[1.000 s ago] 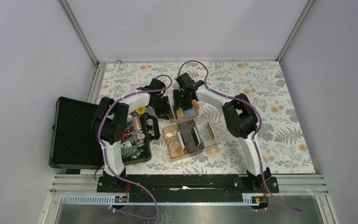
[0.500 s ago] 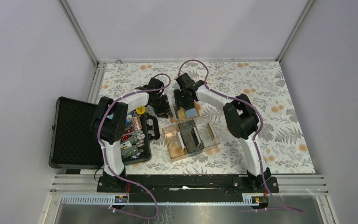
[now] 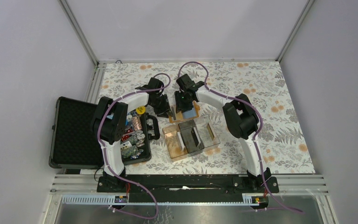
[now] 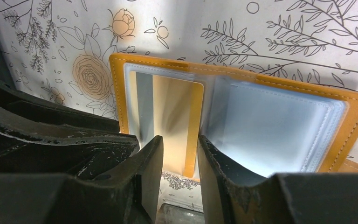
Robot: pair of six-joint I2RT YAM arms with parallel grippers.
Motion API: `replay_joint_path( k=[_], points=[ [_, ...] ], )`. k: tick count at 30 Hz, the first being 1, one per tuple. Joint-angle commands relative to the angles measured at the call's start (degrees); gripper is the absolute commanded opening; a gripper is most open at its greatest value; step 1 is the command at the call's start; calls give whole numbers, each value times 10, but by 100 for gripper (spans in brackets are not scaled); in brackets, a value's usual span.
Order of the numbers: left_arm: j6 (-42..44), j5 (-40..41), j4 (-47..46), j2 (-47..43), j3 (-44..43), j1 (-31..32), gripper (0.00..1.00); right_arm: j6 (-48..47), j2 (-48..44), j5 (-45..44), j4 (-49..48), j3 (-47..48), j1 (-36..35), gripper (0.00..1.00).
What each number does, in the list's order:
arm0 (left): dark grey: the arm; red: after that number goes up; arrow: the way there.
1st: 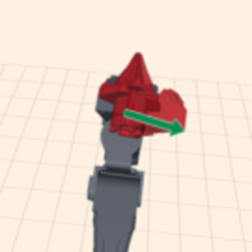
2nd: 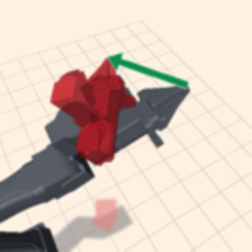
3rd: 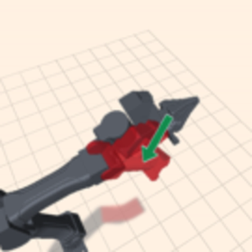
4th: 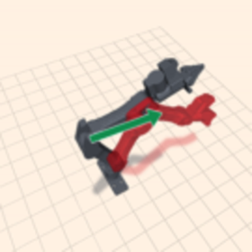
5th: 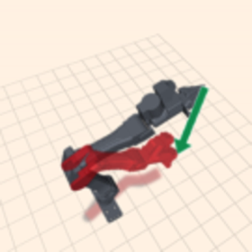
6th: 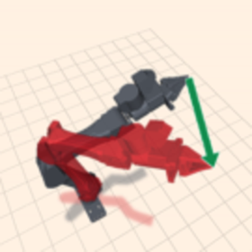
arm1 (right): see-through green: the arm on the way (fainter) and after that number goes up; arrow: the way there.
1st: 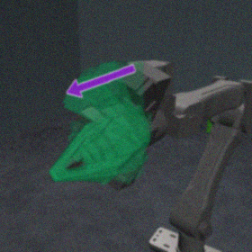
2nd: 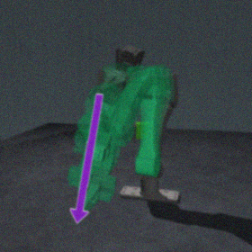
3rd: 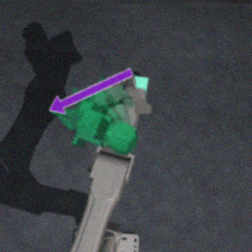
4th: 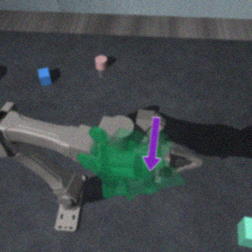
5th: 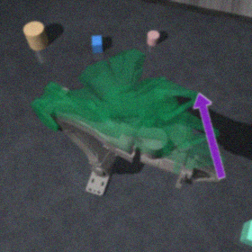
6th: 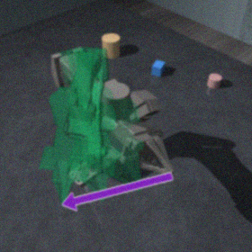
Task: Put the credit cards into the card holder
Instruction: Insert the credit card into the card holder.
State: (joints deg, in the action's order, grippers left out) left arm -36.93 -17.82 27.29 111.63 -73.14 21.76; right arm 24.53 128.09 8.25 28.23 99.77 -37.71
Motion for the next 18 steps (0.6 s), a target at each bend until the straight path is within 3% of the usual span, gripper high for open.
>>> replay_joint_path(
  k=[1, 12, 18],
  points=[
    [4, -15, -27, 2, -15, -1, 31, 11, -18, 30, -4, 2, -8, 40],
    [6, -27, -41, -4, -10, -1, 31, 7, -24, 32, -7, 9, -16, 40],
    [14, -7, -58, -46, 5, -2, 37, -11, -67, -3, 2, 1, -14, 51]
  ],
)
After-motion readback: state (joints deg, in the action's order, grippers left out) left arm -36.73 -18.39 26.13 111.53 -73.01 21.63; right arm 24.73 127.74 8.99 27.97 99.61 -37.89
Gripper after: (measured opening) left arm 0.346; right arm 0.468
